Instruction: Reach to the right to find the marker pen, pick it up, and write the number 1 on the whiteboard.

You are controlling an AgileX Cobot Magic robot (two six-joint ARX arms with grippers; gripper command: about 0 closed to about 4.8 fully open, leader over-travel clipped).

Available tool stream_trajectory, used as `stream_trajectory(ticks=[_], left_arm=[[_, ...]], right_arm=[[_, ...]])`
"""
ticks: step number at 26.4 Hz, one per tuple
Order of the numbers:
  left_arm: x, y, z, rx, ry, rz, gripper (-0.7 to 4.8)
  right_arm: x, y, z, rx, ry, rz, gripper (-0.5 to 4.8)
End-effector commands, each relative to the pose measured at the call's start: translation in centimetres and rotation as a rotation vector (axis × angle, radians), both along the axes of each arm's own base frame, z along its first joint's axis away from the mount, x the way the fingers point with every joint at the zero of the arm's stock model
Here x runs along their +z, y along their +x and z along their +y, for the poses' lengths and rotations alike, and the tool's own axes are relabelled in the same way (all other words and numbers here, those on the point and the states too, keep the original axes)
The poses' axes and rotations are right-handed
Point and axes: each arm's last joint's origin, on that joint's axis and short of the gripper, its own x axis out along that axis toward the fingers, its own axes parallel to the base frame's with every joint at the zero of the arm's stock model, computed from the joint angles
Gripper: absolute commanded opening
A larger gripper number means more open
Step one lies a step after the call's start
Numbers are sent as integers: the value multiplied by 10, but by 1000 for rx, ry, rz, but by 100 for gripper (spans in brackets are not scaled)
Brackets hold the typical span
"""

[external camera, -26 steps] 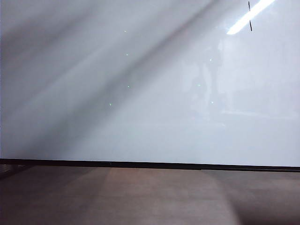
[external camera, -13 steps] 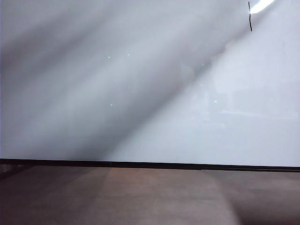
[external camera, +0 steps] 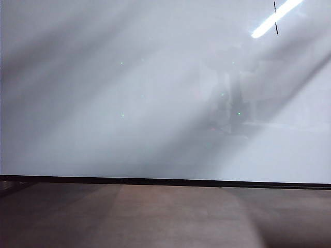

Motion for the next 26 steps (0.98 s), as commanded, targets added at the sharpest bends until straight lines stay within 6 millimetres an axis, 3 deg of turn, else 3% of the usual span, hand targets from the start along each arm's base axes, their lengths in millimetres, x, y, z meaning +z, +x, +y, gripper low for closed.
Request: stream_trajectory(ticks=[1,3,6,8,11,13,17,21,26], left_arm=[[-8,1,1,10,75,30,-5],[-7,-2,8,68,107,33,-5],[12,-17,32,140,84,-6,-5],[28,-31,63,186,54,-16,-5],[33,-61,115,291,-30,-28,-5],[27,-81,146,367,-87,-37,-5],[9,-123,188,467,-192,-96,-5],[-16,-156,215,477,-266,-156,-5],[-58,-174,230,479,-279,-164,-5]], right_arm=[[4,-4,2,2,4,-6,-6],[19,-22,17,26,-35,-7,-6],[44,-50,46,136,-88,-84,-6],[54,-66,68,200,-105,-103,-6],[56,-92,95,296,-128,-109,-6],[53,-110,104,320,-131,-139,-6],[39,-143,113,342,-127,-150,-6],[13,-166,119,389,-128,-148,-6],[-27,-182,122,397,-81,-110,-6]])
